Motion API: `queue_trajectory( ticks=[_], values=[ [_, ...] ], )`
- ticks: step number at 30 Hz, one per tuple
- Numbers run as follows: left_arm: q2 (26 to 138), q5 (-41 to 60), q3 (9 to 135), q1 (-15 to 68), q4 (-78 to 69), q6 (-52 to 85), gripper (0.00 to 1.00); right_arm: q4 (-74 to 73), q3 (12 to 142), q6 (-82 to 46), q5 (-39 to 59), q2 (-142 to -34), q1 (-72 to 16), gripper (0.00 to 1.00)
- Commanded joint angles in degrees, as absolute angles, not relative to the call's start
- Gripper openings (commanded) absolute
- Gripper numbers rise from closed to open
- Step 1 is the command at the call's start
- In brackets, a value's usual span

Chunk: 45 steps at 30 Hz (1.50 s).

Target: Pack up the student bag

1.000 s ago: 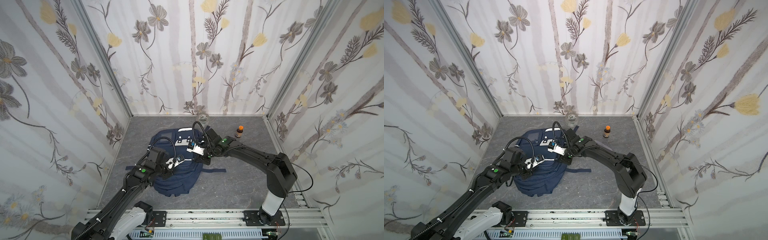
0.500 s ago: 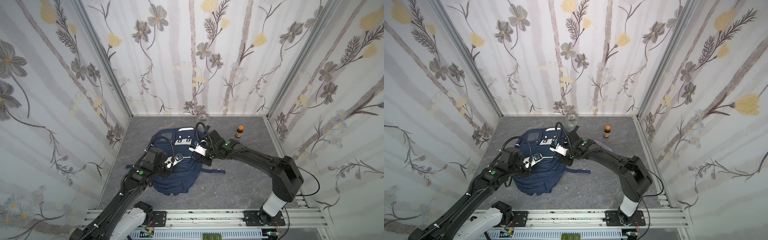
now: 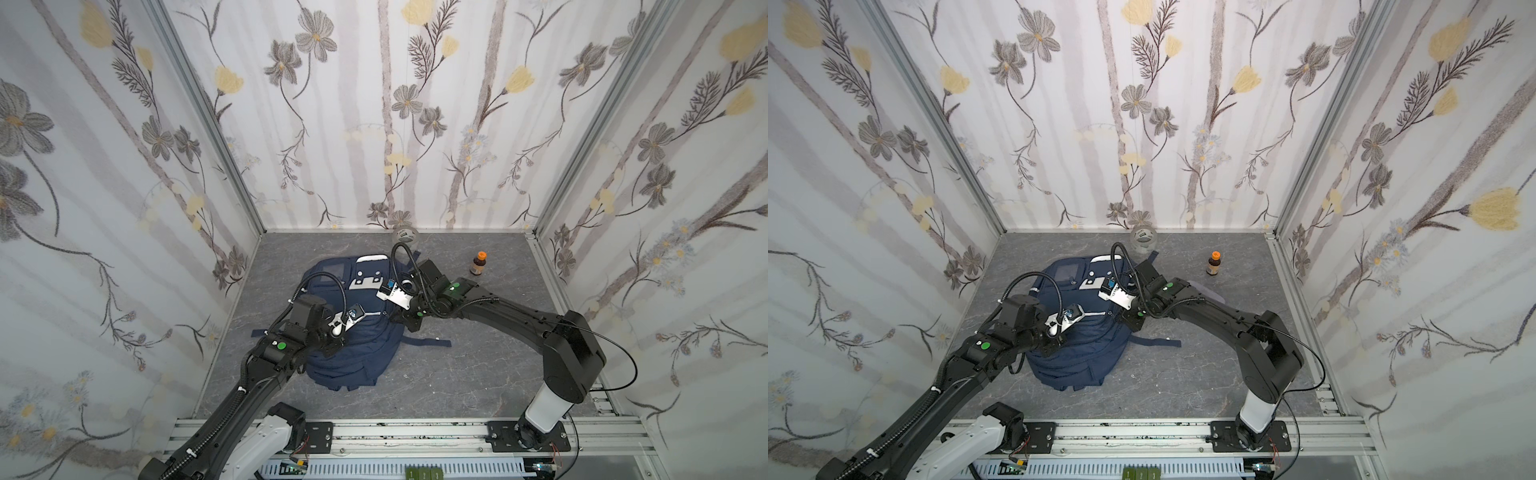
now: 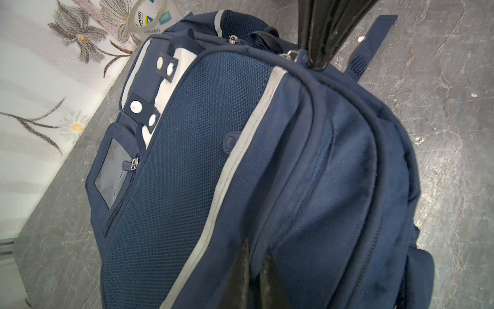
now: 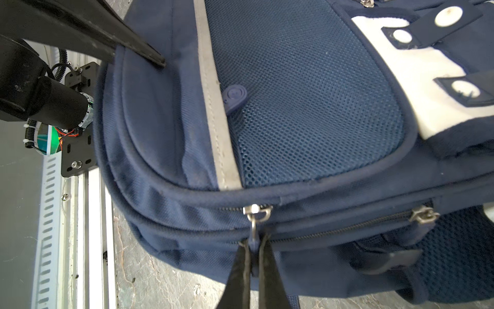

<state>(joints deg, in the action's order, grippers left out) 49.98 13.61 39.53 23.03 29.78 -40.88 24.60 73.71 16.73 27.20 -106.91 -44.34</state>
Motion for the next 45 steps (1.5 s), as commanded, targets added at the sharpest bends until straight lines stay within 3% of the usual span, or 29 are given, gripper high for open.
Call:
queue_trajectory(
  ticks=[1, 11, 21, 26, 34, 45],
  values=[
    [50.01, 12.04, 40.03, 22.83, 28.31, -37.95, 0.00, 22.17, 72.59, 15.28, 30.57, -105.33, -44.38, 0.00],
    [51.05, 12.35, 43.10, 23.03, 34.25, -28.37, 0.00, 18.90, 69.64, 5.11, 30.27, -102.61, -44.27, 0.00],
    [49.85, 16.45, 48.64, 25.45, 42.71, -16.00, 0.00, 26.27, 82.77, 0.97, 27.38, -108.62, -39.97, 0.00],
    [54.46, 14.76, 51.91, 26.72, 40.47, -8.05, 0.00, 31.35, 87.27, 4.06, 28.95, -109.63, -39.95, 0.00],
    [66.88, 14.47, 58.60, 26.72, 35.18, 1.47, 0.00, 33.98, 81.44, 5.49, 29.81, -102.58, -40.40, 0.00],
    [71.66, 19.15, 64.66, 26.76, 29.04, 10.98, 0.00, 28.72, 77.91, -2.04, 30.70, -99.82, -46.32, 0.00]
  ],
)
